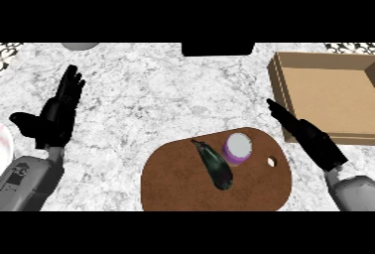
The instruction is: Pick the eggplant from the cutting board and place it in the cardboard box
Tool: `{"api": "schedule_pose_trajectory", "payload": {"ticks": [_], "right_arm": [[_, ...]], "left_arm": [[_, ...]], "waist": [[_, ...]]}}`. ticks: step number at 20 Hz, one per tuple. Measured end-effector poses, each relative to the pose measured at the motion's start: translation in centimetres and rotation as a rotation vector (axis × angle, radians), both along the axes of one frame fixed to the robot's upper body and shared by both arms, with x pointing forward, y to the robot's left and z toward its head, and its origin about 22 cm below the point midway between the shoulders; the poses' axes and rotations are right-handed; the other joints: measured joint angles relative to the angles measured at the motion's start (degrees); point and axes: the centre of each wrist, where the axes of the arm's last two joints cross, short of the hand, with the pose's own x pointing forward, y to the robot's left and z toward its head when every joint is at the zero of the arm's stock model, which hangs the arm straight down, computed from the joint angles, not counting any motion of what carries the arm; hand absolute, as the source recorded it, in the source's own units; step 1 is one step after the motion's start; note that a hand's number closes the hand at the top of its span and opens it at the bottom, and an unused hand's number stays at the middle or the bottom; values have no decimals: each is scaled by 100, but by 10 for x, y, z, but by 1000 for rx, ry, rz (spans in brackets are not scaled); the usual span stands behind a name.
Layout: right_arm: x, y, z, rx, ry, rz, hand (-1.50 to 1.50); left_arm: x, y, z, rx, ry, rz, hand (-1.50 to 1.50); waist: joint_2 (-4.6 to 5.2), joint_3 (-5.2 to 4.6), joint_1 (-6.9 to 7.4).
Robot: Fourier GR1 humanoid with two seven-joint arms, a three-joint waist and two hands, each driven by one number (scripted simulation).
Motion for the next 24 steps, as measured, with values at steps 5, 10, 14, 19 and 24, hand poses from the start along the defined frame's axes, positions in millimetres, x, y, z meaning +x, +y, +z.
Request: {"api": "schedule_pose_trajectory", "payload": {"ticks": [5,10,14,19,24], "right_arm": [[-17,40,-6,-14,83,-138,-150],[-20,44,-2,-269,-28,-177,-150],[-38,59,-7,-575,-135,-106,-150],[-59,97,24,-792,-257,-45,-150],[-75,131,78,-896,-232,-5,-150]], "left_arm": [[-2,-23,3,66,23,-144,0],[-10,-43,-8,102,87,-264,0],[-15,-54,-13,117,119,-327,0],[-20,-63,-15,124,137,-359,0],[-23,-64,-12,132,128,-376,0]], "waist": [[66,43,102],[-6,37,6],[13,31,61],[35,39,120],[67,44,184]]}}
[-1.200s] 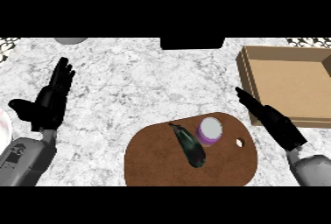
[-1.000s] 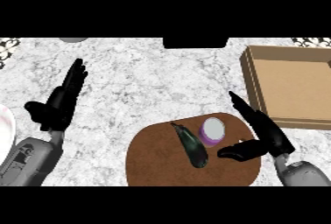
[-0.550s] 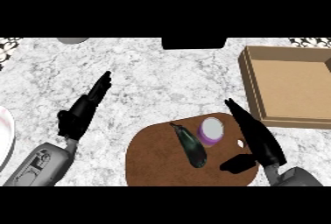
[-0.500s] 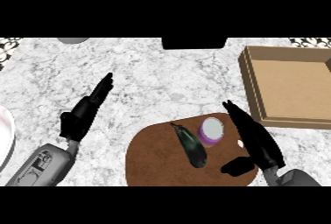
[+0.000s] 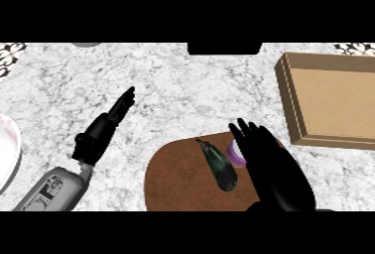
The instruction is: Pick the eggplant from the cutting board and place it in the cardboard box
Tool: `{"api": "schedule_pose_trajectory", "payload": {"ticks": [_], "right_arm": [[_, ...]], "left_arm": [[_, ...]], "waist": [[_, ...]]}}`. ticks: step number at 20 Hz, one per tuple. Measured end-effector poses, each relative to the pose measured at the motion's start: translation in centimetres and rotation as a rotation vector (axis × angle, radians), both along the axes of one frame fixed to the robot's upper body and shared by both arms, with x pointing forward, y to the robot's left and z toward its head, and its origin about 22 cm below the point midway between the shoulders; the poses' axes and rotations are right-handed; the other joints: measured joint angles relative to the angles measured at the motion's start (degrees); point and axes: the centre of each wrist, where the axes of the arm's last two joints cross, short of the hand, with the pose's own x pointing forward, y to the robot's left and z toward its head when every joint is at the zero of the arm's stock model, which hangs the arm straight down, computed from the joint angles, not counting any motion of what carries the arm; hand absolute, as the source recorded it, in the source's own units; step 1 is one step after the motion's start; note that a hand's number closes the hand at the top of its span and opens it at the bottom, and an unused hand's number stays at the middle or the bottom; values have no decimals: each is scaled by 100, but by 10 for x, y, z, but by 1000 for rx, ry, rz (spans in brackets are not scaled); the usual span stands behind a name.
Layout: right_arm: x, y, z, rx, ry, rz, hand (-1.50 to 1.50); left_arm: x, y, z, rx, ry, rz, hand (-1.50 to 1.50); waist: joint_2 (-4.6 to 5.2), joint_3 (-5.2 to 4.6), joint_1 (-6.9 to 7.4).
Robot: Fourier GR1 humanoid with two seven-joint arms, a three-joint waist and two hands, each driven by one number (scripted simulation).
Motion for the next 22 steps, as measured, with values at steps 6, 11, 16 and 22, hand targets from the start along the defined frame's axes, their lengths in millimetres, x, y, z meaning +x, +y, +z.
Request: {"api": "schedule_pose_trajectory", "payload": {"ticks": [6,11,16,22], "right_arm": [[2,25,26,71,146,49,-150],[16,42,31,108,234,54,-150],[29,56,29,114,270,37,-150],[42,66,9,76,311,7,-150]], "left_arm": [[-3,-9,7,0,-1,-15,0],[-2,-10,11,0,-7,-18,0],[-2,-13,15,-4,-5,-17,0],[-4,-14,11,-2,-9,-14,0]], "waist": [[25,3,64],[41,5,85],[45,11,73],[56,16,57]]}}
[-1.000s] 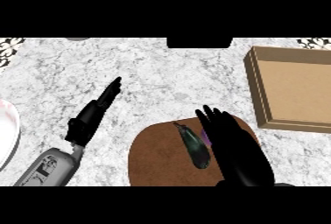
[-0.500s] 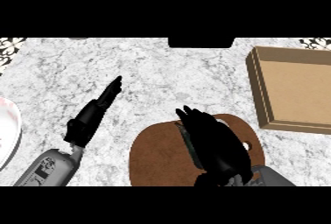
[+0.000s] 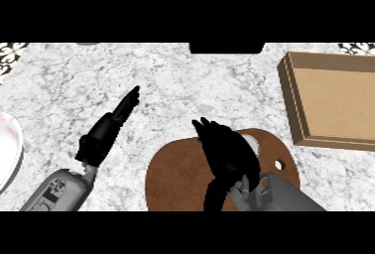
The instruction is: Pick the eggplant from the cutting board and place it in the cardboard box
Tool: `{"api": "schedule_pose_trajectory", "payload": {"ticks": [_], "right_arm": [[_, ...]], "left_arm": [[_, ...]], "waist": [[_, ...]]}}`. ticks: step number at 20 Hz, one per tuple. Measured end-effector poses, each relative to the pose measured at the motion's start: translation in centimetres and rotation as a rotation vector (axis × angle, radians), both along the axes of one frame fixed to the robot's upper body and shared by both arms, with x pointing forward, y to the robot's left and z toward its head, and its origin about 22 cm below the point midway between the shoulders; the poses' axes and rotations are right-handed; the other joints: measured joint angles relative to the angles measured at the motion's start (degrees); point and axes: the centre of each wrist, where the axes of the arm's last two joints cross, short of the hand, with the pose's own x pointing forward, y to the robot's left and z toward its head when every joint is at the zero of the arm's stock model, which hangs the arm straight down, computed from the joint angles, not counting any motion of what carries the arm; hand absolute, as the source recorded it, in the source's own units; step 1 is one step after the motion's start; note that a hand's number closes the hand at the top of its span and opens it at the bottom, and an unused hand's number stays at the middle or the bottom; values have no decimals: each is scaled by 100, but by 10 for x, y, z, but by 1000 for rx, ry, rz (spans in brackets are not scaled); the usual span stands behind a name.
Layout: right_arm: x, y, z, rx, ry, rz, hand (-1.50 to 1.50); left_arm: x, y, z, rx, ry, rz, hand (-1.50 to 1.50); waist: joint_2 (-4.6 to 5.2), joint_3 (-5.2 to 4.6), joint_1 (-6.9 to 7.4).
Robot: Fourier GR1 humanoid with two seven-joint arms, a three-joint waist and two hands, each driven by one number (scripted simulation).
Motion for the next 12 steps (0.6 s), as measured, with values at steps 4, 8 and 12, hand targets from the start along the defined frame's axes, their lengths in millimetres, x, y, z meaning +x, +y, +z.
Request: {"api": "schedule_pose_trajectory", "payload": {"ticks": [4,8,12], "right_arm": [[5,4,-13,-32,36,-16,-150],[12,5,-26,-62,54,-36,-150],[12,1,-34,-70,38,-46,-150]], "left_arm": [[-1,3,2,2,2,-1,0],[-1,1,0,-2,5,2,0],[0,-1,3,0,7,4,0]], "waist": [[-3,2,0],[2,4,-8],[2,6,-13]]}}
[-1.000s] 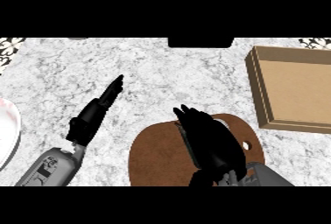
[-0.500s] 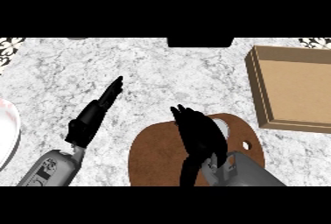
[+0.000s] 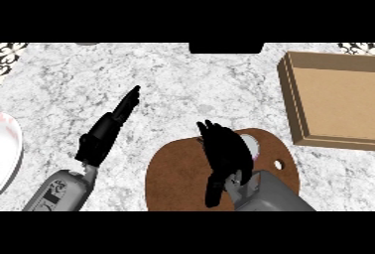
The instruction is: Pick the eggplant from the cutting board and place it in the cardboard box
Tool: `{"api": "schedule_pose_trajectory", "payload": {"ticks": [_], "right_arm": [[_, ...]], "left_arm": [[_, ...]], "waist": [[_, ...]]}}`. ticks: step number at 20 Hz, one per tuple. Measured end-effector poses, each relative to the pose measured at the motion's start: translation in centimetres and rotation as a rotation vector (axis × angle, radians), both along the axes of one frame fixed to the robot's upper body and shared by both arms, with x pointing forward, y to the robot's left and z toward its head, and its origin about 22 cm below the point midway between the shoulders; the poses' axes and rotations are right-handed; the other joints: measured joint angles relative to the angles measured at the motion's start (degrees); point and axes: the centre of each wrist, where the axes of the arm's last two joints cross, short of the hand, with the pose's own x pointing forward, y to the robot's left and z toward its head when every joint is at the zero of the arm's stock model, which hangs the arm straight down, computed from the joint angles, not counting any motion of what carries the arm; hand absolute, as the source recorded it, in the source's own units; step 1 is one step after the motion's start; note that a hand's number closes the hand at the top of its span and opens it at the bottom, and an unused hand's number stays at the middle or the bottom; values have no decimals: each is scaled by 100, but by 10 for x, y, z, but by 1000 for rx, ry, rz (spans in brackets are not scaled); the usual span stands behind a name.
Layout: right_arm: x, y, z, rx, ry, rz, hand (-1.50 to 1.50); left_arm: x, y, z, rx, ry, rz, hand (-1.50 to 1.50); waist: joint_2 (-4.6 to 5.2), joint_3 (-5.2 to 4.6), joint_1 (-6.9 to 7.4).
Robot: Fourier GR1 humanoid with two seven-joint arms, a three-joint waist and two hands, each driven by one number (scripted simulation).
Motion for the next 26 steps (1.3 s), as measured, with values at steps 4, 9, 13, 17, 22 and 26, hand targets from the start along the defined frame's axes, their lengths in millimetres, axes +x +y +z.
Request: {"api": "schedule_pose_trajectory", "payload": {"ticks": [4,9,13,17,22,26], "right_arm": [[-4,0,-7,-13,-6,2,-150],[1,1,-17,-28,17,-4,-150],[0,-2,-21,-33,34,0,-150],[-2,7,-29,-55,44,2,-150],[-2,9,-35,-73,51,-1,-150],[-4,7,-45,-107,51,3,-150]], "left_arm": [[1,7,-5,1,-4,-4,0],[-1,5,3,4,-3,-4,0],[-6,0,-3,1,-2,-2,0],[-3,4,-1,-2,2,-1,0],[-6,-1,-2,-5,0,-3,0],[-1,-1,-2,-6,-3,2,0]], "waist": [[1,0,-7],[-3,-1,5],[-21,-11,8],[-40,-22,10],[-55,-29,15],[-71,-38,11]]}}
